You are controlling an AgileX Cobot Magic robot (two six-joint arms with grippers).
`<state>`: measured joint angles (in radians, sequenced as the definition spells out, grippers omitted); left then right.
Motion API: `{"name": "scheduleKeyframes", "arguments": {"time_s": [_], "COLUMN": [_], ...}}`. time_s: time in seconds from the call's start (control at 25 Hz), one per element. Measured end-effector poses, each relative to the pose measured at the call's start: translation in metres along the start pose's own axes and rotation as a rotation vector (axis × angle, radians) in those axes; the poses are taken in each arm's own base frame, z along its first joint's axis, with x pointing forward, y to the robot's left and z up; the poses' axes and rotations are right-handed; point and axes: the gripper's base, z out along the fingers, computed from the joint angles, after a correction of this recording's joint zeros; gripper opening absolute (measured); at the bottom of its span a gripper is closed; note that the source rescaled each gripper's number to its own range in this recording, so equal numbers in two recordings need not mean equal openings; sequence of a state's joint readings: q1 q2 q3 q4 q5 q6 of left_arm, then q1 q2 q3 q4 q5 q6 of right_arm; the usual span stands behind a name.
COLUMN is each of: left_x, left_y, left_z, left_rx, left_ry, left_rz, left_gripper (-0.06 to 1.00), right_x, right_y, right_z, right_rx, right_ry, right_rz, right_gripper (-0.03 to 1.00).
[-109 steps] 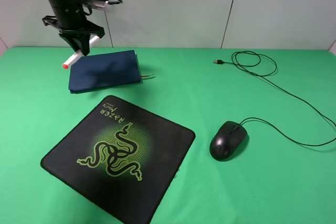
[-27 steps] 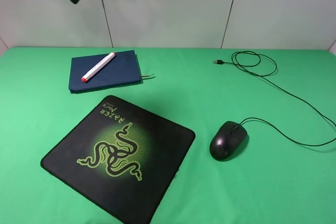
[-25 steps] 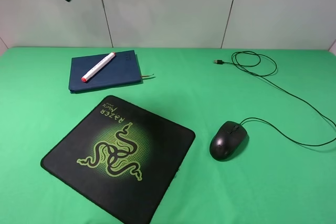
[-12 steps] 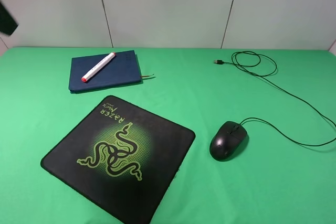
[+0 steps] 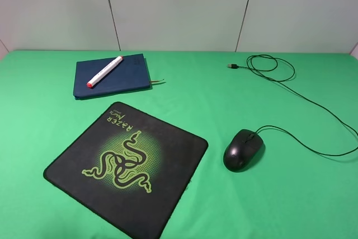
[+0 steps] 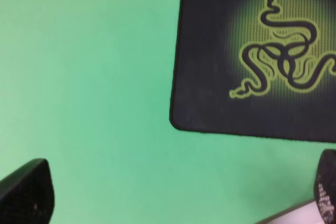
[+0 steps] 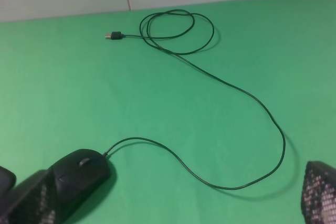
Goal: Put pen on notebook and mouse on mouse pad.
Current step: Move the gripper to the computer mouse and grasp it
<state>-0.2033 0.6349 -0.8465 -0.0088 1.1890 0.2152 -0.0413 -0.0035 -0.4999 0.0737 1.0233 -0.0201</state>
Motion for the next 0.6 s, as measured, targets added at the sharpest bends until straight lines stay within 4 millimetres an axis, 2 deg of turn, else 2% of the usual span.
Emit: {"name": "scheduleKeyframes", "arguments": {"time_s": [0.2, 0.44, 0.6], "left_x": [0.043, 0.077, 0.093], "left_y": [-0.009, -0.016, -0.019], "left_z": [0.001, 0.022, 0.026], "left_rx": [-0.031, -0.069, -0.096], "left_ry": [-0.140, -0.251, -0.259], "left_rz": [0.002, -0.066, -0.139], "left_gripper": [1.00, 1.00, 1.00], "right_x": [0.000, 0.000, 0.000], "right_y": [0.000, 0.000, 0.000], "right_z": [0.000, 0.000, 0.000], "right_rx": [0.000, 0.000, 0.000], "right_ry": [0.000, 0.000, 0.000], "right_rz": [0.000, 0.000, 0.000], "right_gripper": [1.00, 1.00, 1.00]}}
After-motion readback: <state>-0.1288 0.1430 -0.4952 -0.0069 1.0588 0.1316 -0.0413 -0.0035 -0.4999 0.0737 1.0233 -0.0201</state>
